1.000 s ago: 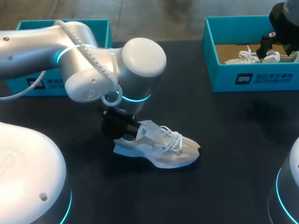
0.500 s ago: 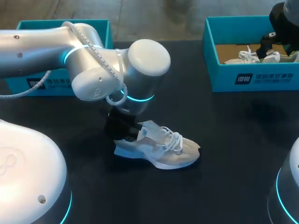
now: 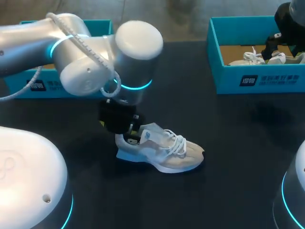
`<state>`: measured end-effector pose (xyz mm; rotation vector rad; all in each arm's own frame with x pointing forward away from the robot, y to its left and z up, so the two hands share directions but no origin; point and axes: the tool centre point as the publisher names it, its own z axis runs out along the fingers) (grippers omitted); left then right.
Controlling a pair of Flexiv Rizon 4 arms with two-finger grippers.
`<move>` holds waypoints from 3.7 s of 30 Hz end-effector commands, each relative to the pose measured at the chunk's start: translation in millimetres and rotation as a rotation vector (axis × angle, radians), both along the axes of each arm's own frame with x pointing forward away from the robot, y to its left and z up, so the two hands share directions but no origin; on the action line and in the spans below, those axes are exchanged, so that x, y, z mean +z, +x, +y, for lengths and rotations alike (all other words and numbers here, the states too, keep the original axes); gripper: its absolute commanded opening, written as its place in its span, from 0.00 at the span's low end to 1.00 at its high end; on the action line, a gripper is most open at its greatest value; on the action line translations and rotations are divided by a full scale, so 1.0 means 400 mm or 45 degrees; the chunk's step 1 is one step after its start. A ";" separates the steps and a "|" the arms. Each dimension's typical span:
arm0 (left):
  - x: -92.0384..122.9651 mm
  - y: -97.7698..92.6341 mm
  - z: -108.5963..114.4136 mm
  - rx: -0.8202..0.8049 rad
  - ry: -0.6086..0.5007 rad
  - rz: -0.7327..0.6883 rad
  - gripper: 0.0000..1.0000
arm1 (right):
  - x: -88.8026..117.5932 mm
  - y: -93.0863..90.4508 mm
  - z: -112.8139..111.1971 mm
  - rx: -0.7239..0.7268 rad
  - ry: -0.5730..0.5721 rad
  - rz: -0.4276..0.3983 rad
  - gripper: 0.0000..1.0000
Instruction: Take the shoe out of the shoebox, open the shoe tongue, remove and reinsert the insole, then place the shoe into the shoebox
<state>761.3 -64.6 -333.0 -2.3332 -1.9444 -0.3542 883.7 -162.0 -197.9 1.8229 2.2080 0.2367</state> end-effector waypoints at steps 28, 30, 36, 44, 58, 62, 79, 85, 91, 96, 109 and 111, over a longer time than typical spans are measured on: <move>0.097 -0.034 0.256 0.804 -0.609 0.214 1.00 | -0.001 0.000 -0.002 0.002 0.003 -0.001 1.00; 0.097 -0.034 0.256 0.804 -0.609 0.214 1.00 | -0.001 0.000 -0.002 0.002 0.003 -0.001 1.00; 0.097 -0.034 0.256 0.804 -0.609 0.214 1.00 | -0.001 0.000 -0.002 0.002 0.003 -0.001 1.00; 0.095 -0.035 0.267 0.877 -0.644 0.285 1.00 | -0.001 0.000 -0.002 0.002 0.003 -0.001 1.00; 0.045 -0.082 0.321 1.285 -0.937 0.516 1.00 | -0.001 0.000 -0.002 0.002 0.003 -0.001 1.00; 0.030 -0.092 0.331 1.409 -1.021 0.588 1.00 | -0.001 0.000 -0.002 0.002 0.003 -0.001 1.00; -0.024 -0.116 0.350 1.720 -1.218 0.847 1.00 | -0.001 0.000 -0.002 0.002 0.003 -0.001 1.00; -0.039 -0.116 0.353 1.815 -1.251 0.959 1.00 | -0.001 0.000 -0.002 0.002 0.003 -0.001 1.00; -0.073 -0.117 0.362 1.924 -1.293 1.013 1.00 | -0.001 0.000 -0.002 0.002 0.003 -0.001 1.00; -0.100 -0.107 0.371 2.025 -1.365 1.039 1.00 | -0.001 0.000 -0.002 0.002 0.003 -0.001 1.00; -0.142 -0.076 0.391 2.126 -1.436 1.094 1.00 | -0.001 0.000 -0.002 0.002 0.003 -0.001 1.00; -0.144 -0.072 0.391 2.123 -1.446 1.100 1.00 | -0.001 0.000 -0.002 0.002 0.003 -0.001 1.00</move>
